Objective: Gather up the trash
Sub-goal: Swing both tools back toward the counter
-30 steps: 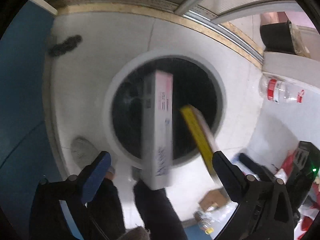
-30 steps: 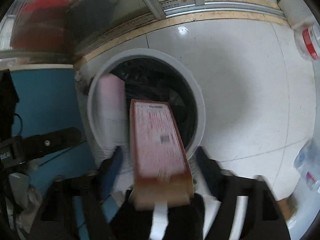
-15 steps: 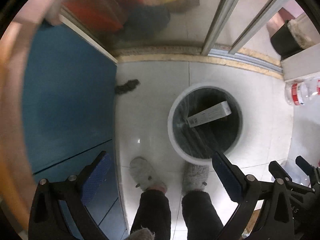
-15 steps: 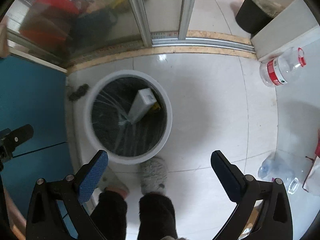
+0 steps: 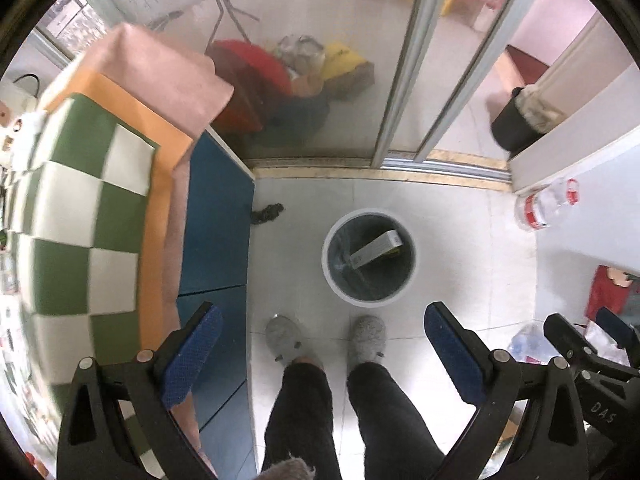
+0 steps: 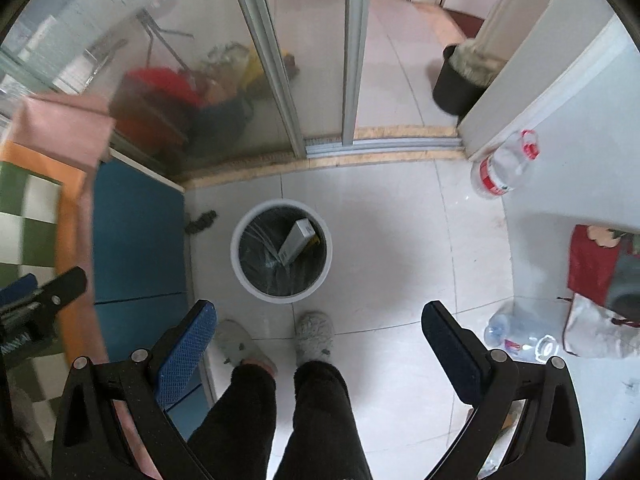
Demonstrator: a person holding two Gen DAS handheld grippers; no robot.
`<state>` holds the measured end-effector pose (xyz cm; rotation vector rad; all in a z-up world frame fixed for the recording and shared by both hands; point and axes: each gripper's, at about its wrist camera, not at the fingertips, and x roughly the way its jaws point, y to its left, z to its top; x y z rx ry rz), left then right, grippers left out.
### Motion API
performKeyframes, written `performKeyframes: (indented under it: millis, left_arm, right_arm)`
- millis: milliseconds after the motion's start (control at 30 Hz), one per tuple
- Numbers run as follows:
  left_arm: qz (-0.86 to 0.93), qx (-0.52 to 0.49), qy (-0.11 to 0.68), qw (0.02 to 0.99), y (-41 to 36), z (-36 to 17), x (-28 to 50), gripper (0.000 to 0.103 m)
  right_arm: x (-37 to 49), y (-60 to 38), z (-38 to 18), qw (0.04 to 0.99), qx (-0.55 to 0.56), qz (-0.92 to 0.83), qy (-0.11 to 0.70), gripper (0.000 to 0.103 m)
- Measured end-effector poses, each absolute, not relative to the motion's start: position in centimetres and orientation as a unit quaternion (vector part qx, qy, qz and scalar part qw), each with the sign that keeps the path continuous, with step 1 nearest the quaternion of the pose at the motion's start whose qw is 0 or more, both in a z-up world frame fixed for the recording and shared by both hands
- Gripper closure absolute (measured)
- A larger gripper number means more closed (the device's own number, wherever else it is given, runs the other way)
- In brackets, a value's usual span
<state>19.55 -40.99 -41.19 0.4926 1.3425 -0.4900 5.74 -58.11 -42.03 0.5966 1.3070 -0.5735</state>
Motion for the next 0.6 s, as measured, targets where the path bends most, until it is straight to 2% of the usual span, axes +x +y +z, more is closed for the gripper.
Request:
performKeyframes:
  millis: [233, 433, 600]
  left_arm:
    - [-0.23, 0.198, 0.607, 0.735, -39.9, -34.5, 17.6, 0.0]
    - [-0.236, 0.174, 0.603, 0.742, -38.3, -31.3, 17.6, 0.0]
    - [-0.229, 0.151, 0.58, 0.767, -34.7, -27.9, 20.7, 0.0]
  right_arm:
    - [3.8, -57.7, -32.7, 0.736, 0.261, -0.254, 0.571, 0.0]
    - [4.6, -56.3, -29.8, 0.737, 0.261, -0.242, 0.575, 0.0]
    - [7.9, -54.4, -28.2, 0.751, 0.261, -0.225, 0.563, 0.0]
